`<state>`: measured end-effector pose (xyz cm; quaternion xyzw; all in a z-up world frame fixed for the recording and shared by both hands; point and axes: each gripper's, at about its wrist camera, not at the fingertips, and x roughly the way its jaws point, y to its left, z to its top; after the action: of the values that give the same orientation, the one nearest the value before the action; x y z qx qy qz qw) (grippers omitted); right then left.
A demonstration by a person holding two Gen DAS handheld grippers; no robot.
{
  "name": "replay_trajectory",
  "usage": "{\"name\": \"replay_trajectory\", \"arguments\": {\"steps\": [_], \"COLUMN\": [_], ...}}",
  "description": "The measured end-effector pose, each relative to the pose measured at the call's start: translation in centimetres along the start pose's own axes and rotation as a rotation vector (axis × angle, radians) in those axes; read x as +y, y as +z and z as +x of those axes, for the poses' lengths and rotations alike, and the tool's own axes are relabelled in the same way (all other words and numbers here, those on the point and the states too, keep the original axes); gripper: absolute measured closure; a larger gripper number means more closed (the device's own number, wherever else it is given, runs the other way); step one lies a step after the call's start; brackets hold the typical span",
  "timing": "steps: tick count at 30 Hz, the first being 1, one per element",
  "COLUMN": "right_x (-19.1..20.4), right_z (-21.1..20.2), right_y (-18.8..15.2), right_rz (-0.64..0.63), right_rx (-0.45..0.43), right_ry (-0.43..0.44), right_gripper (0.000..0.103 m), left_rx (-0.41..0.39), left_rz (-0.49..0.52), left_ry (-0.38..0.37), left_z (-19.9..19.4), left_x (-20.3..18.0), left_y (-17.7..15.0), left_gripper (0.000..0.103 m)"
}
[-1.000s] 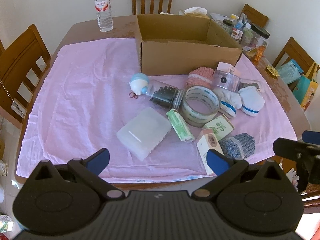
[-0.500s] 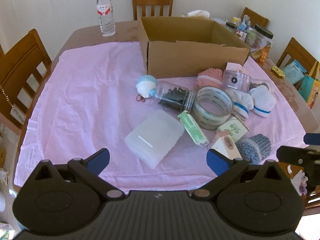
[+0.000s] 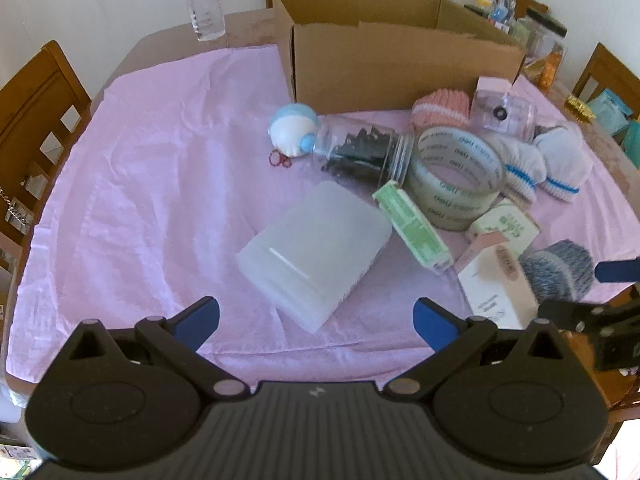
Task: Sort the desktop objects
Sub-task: 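Grasp the frosted white plastic box with the left gripper while the right gripper grasps the grey knit sock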
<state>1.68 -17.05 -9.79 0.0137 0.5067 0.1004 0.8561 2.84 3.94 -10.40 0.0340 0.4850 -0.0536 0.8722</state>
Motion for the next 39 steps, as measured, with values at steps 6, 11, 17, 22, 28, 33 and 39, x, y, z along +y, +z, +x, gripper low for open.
{"name": "replay_trajectory", "arguments": {"steps": [6,11,17,22,28,33,39], "right_x": [-1.3,-1.7,-1.4,-1.7,-2.3,-3.2,-3.0], "right_z": [0.3,1.0,2.7,3.0,2.7,2.6,3.7], "right_y": [0.8,0.5,0.6,1.1,1.6,2.1,2.0], "right_rz": [-0.002,-0.022,-0.055,-0.084,-0.1,-0.087,-0.067], "right_rx": [-0.013,0.017,0.053,0.054,0.048,0.028,0.056], "right_ry": [-0.023,0.012,0.01,0.02,0.01,-0.032,-0.032], "right_gripper": [0.0,0.0,0.0,0.0,0.0,0.0,0.0], "left_rx": [0.011,0.028,0.026,0.026,0.034,0.031,0.034], "left_rz": [-0.013,-0.013,-0.03,-0.033,-0.024,-0.052,-0.105], "left_ry": [0.002,0.031,0.064,0.078,0.144,0.172,0.098], "left_z": [1.3,2.6,3.5,3.5,3.5,3.4,4.2], "left_x": [-0.4,-0.4,0.5,1.8,3.8,5.1,3.8], "left_y": [0.2,0.6,1.2,1.3,1.3,1.3,1.3], "left_gripper": [0.001,0.001,0.001,0.0,0.0,0.001,0.0]}}
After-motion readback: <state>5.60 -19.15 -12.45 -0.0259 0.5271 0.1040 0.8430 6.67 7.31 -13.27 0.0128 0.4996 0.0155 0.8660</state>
